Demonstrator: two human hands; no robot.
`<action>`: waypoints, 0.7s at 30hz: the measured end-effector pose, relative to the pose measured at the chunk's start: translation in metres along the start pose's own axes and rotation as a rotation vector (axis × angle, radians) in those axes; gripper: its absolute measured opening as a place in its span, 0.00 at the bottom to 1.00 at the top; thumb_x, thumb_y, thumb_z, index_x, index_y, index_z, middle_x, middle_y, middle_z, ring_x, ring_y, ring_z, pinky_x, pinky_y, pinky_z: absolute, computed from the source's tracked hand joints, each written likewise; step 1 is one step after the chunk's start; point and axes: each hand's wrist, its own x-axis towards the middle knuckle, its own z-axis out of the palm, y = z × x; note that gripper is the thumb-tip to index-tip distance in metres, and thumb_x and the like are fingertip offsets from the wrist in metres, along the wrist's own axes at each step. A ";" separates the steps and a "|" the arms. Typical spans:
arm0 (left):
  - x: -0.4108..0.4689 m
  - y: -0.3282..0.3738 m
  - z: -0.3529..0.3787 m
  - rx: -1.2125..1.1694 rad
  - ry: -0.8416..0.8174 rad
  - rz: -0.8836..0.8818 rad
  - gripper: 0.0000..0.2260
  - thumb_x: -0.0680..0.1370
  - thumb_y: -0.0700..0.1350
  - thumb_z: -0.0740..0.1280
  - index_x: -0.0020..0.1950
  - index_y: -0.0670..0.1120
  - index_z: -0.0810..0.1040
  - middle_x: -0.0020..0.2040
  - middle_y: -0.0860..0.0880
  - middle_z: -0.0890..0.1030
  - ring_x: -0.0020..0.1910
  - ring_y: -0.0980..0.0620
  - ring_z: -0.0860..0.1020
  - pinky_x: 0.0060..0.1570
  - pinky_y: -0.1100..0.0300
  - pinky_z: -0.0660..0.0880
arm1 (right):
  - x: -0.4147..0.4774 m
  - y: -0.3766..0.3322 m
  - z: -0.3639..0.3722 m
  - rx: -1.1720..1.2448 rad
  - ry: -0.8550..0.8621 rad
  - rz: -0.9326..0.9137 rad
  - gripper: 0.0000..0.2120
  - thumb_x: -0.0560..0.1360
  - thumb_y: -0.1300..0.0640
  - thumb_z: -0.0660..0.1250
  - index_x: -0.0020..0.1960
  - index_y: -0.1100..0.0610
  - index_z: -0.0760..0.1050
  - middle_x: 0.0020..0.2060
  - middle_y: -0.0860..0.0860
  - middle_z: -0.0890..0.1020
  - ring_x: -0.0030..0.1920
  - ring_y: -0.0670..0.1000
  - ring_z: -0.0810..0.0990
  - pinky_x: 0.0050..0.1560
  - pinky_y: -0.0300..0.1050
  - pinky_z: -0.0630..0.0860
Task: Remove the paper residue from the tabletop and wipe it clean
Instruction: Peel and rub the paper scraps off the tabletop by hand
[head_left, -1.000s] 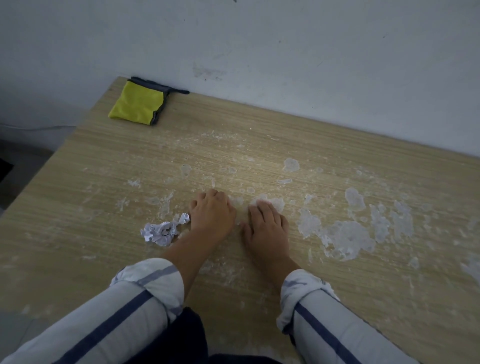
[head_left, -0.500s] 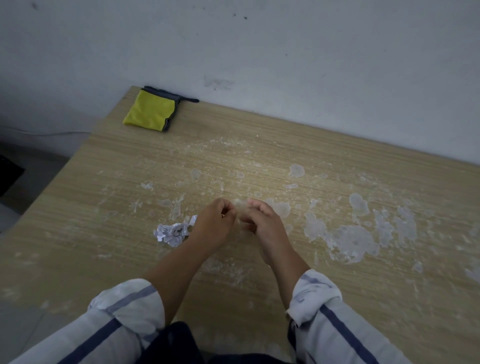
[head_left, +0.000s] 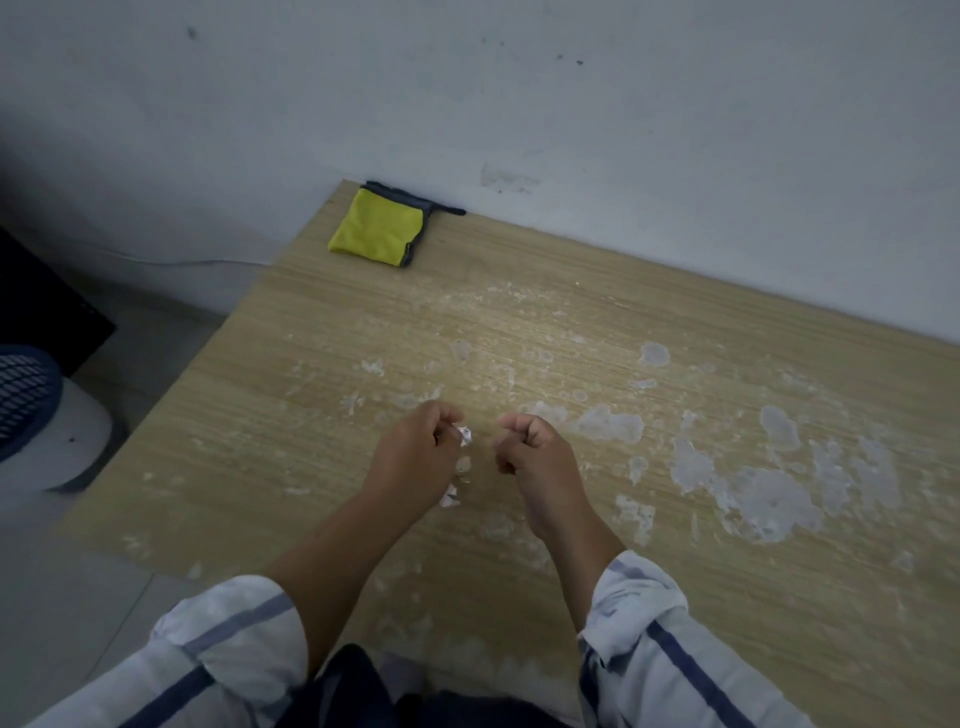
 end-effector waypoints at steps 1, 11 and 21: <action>0.002 -0.005 -0.005 0.003 0.034 0.007 0.08 0.78 0.42 0.61 0.55 0.48 0.76 0.44 0.53 0.79 0.38 0.59 0.75 0.35 0.64 0.67 | -0.001 0.002 0.002 -0.019 -0.005 0.008 0.08 0.73 0.65 0.64 0.49 0.55 0.76 0.31 0.48 0.74 0.32 0.48 0.72 0.37 0.43 0.71; -0.001 -0.073 -0.005 0.246 -0.187 0.233 0.26 0.74 0.51 0.56 0.73 0.47 0.65 0.73 0.48 0.65 0.74 0.48 0.60 0.72 0.51 0.57 | 0.000 0.010 0.024 -0.328 -0.056 0.083 0.10 0.74 0.61 0.67 0.49 0.47 0.75 0.38 0.49 0.77 0.37 0.49 0.76 0.38 0.46 0.74; -0.007 -0.088 0.013 0.476 -0.148 0.305 0.28 0.76 0.57 0.42 0.76 0.53 0.54 0.76 0.53 0.58 0.76 0.54 0.49 0.71 0.59 0.39 | -0.004 0.018 0.041 -0.768 0.071 -0.120 0.14 0.76 0.60 0.62 0.61 0.53 0.72 0.50 0.48 0.80 0.36 0.44 0.74 0.33 0.34 0.68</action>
